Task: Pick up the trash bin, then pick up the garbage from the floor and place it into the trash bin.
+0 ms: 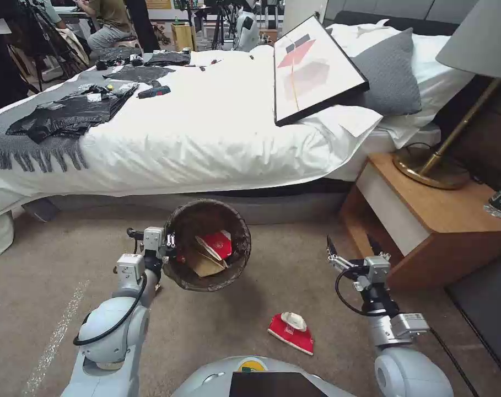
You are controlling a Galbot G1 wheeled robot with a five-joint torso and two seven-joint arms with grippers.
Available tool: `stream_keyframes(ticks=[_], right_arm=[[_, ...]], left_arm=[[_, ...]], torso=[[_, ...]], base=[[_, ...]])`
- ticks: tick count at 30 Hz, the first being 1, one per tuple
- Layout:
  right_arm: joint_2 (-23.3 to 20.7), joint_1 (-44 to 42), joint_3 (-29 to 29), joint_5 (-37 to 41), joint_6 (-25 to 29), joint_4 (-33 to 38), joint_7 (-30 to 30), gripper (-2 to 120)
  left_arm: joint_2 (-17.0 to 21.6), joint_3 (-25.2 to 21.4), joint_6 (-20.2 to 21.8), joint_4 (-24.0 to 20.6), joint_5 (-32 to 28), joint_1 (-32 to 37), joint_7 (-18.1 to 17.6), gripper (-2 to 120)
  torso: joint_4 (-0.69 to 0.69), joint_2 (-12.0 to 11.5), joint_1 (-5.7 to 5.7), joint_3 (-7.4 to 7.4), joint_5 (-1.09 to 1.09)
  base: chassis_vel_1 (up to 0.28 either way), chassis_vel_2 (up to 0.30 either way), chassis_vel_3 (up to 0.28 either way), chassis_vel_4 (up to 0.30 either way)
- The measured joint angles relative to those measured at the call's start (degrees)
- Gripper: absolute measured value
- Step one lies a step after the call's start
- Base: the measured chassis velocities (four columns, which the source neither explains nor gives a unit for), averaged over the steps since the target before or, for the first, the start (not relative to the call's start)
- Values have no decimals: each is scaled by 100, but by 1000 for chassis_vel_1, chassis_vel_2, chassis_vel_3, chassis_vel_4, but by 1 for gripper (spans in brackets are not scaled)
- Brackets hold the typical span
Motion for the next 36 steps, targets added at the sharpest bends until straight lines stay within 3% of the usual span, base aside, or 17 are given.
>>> stream_keyframes(ticks=[36], right_arm=[[-47,144,-50,-98,-79,-154,-127,100]], left_arm=[[4,-13,-22,58,-13,-28,-3,3]], torso=[[0,0,0,0,0]], base=[[30,-28,-31,30]])
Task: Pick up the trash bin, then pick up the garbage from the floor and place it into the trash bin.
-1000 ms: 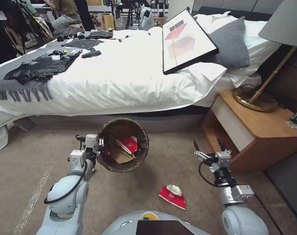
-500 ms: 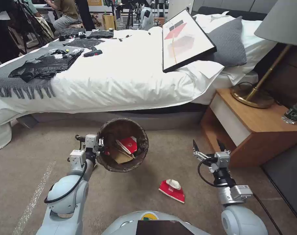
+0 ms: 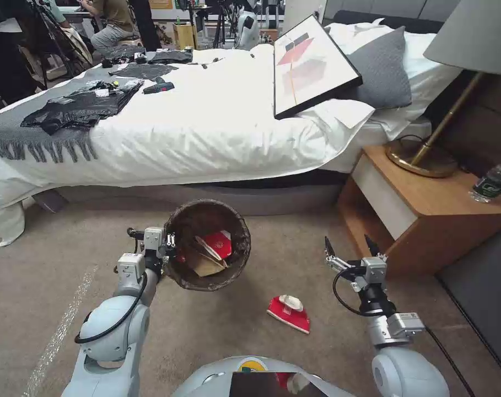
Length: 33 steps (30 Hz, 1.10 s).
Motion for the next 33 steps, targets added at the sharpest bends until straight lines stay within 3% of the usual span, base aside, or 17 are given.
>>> stream_keyframes(ticks=[6,17,19,22,25,33], right_arm=[[-278,271,-20,-19,-330,-184,-285,100],[-1262,683,-268,325,-975,-677,-957,100],[-1639,790,-462,422,-1097,-838,-1045,100],[-1867,823,-551,469,-1127,-915,-1140,100],[-2476,838,-754,557,-1166,-1158,-1432,100],[-2877,985,-1072,395,-1101,-1758,-1912,100]], left_arm=[[7,6,2,-16,-4,-5,0,3],[50,-88,68,-123,-68,-3,-3,3],[55,-98,107,-154,-75,2,-3,3],[59,-99,123,-172,-78,4,-2,3],[66,-116,164,-221,-80,16,-1,3],[57,-100,180,-239,-80,38,-3,3]], torso=[[1,0,0,1,1],[1,0,0,0,1],[1,0,0,0,2],[1,0,0,0,2],[1,0,0,0,1],[0,0,0,0,1]], base=[[0,0,0,0],[0,0,0,0],[0,0,0,0],[0,0,0,0],[0,0,0,0],[0,0,0,0]])
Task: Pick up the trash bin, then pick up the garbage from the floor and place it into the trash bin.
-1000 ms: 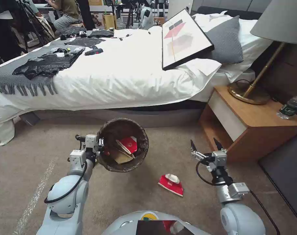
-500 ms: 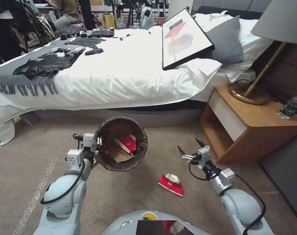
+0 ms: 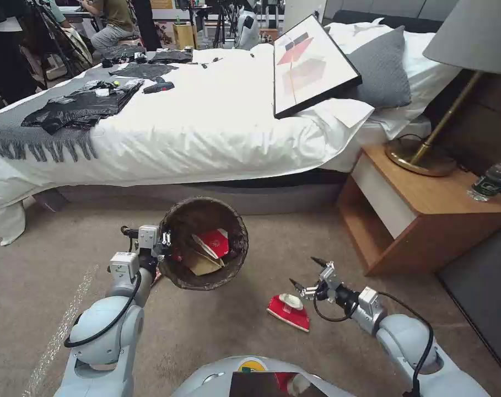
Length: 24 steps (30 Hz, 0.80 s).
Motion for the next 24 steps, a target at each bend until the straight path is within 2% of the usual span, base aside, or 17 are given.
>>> stream_keyframes(ticks=[13,24], right_arm=[[76,366,-469,-305,73,-888,-166,100],[328,667,-891,-546,139,-1579,-124,100]], left_arm=[[-28,30,7,-17,17,13,-7,3],[-49,56,5,-10,57,17,-15,3]], torso=[[0,0,0,0,-1],[0,0,0,0,-1]], base=[[0,0,0,0],[0,0,0,0]])
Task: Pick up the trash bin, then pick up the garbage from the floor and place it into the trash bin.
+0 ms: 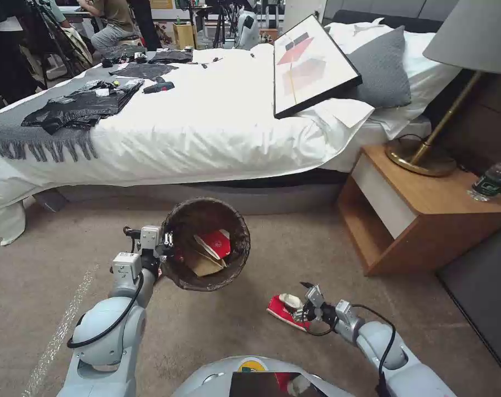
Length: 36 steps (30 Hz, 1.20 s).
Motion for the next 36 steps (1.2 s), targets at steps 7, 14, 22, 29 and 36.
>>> stream_keyframes(ticks=[7,14,22,29,36], right_arm=[[211,158,-75,-154,69,-427,-4,100],[495,282,-100,-257,76,-790,-16,100],[708,434,-141,-373,172,-1198,-34,100],[847,531,-176,-451,218,-1401,-35,99],[929,598,-166,-510,236,-1583,-36,83]], left_arm=[[-3,-16,-4,-2,5,8,-4,3],[-6,16,-9,-10,12,6,-7,3],[-9,6,-9,-27,20,16,-8,3],[-6,12,-11,-29,17,18,-8,3],[14,-10,-21,-19,-11,12,-7,3]], torso=[[0,0,0,0,-1],[0,0,0,0,1],[0,0,0,0,-1],[0,0,0,0,0],[0,0,0,0,0]], base=[[0,0,0,0],[0,0,0,0],[0,0,0,0],[0,0,0,0],[0,0,0,0]])
